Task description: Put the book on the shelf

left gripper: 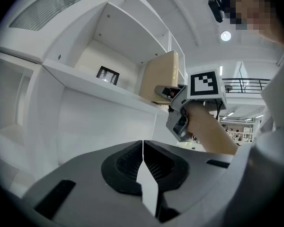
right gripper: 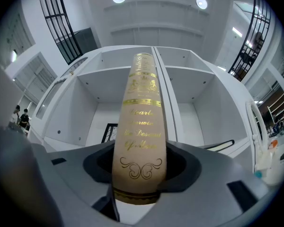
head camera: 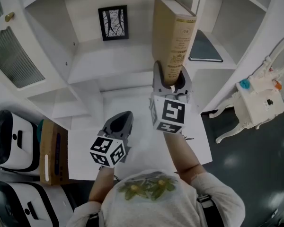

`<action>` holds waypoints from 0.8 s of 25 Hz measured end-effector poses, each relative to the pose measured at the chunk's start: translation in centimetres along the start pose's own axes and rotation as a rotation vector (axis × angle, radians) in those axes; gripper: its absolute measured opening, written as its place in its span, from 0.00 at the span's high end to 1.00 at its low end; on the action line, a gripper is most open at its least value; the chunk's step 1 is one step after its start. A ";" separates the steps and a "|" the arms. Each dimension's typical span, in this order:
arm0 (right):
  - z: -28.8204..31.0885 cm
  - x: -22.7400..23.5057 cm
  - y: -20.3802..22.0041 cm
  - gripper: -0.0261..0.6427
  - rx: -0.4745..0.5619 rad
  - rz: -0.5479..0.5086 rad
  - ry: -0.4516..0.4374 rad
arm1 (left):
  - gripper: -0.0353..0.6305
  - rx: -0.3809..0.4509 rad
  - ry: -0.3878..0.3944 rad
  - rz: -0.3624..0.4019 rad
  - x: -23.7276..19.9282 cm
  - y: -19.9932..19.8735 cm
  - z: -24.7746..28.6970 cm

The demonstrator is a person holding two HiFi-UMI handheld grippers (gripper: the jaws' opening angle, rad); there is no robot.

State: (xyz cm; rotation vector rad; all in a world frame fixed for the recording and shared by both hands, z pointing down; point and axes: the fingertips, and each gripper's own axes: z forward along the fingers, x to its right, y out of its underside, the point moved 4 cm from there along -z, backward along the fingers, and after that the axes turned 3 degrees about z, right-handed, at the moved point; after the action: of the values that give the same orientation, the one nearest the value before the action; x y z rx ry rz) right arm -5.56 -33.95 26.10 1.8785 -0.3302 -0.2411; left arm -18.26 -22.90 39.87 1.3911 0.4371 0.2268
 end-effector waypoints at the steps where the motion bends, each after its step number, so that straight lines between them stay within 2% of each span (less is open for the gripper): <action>1: 0.1 0.0 0.0 0.62 0.001 -0.001 0.000 | 0.90 0.000 0.000 0.000 0.0 0.0 0.0; 9: 0.1 -0.1 0.4 0.62 -0.024 -0.012 -0.009 | 0.90 -0.001 -0.001 0.002 0.0 0.0 0.1; 20: -0.1 0.0 -0.6 0.62 0.010 -0.008 -0.028 | 0.90 -0.003 -0.001 0.002 0.2 0.2 0.0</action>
State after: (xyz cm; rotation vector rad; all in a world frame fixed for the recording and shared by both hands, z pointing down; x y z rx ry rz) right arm -5.52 -33.69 25.60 1.8879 -0.3438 -0.2722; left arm -18.06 -22.81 40.02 1.3891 0.4349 0.2284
